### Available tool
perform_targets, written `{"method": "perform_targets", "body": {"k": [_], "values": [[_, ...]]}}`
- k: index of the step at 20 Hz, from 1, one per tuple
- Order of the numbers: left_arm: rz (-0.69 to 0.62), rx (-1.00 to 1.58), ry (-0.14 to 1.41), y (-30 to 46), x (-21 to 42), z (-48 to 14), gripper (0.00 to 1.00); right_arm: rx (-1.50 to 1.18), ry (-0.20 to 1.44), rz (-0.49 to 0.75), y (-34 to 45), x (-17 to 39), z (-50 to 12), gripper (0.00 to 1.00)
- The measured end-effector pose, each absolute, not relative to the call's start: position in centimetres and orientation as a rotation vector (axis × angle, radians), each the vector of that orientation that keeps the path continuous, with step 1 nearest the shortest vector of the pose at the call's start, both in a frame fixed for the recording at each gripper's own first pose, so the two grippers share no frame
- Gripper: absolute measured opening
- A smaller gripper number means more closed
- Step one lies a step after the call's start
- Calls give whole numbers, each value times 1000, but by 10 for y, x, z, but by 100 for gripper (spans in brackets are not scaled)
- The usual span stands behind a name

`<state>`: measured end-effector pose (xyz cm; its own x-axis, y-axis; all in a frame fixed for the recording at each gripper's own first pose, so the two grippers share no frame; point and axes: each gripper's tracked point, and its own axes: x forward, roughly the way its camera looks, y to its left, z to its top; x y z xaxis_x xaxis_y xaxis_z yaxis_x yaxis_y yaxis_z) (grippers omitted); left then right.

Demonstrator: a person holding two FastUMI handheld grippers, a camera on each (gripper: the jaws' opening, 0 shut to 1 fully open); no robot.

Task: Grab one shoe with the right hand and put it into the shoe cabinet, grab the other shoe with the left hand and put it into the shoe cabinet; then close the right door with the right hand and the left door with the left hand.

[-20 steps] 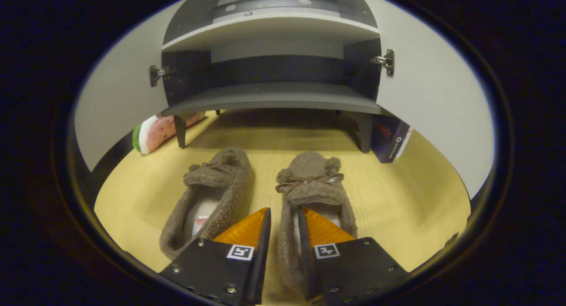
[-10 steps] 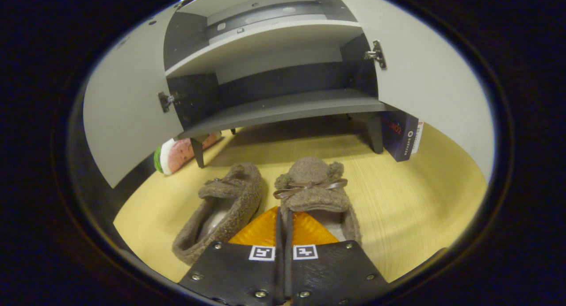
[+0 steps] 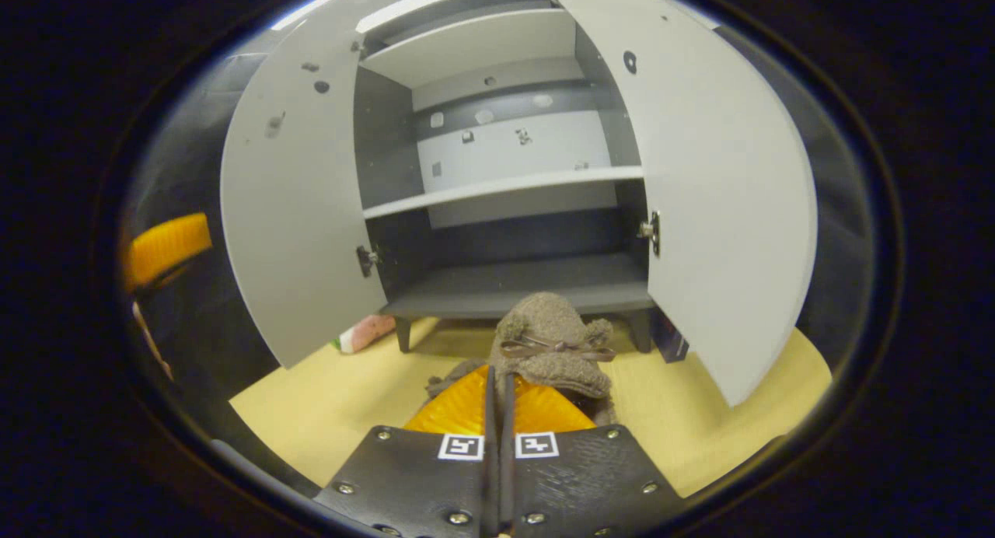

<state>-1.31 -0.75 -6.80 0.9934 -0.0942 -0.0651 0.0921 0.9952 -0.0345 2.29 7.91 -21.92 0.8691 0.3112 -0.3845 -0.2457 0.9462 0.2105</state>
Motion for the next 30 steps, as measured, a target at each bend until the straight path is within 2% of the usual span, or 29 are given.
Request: {"method": "perform_targets", "body": {"k": [7, 12, 16, 23, 27, 30], "values": [[-126, -26, 100, -17, -15, -97, 96, 88, 212, 322, 77, 63, -48, 1], [-119, -7, 82, -13, -22, -105, 95, -18, 172, 274, 87, 137, 18, 1], [-119, -4, 57, -11, -28, -104, 96, -94, 235, 226, 104, 218, 4, 1], [-111, 5, 69, -2, -40, -120, 95, -248, 382, 158, 123, 348, -79, 1], [-132, 2, 58, -7, -42, -117, 95, -286, 459, 128, 133, 398, -117, 1], [-149, -8, 79, -12, -40, -124, 95, -437, 438, 65, 119, 425, -119, 1]]}}
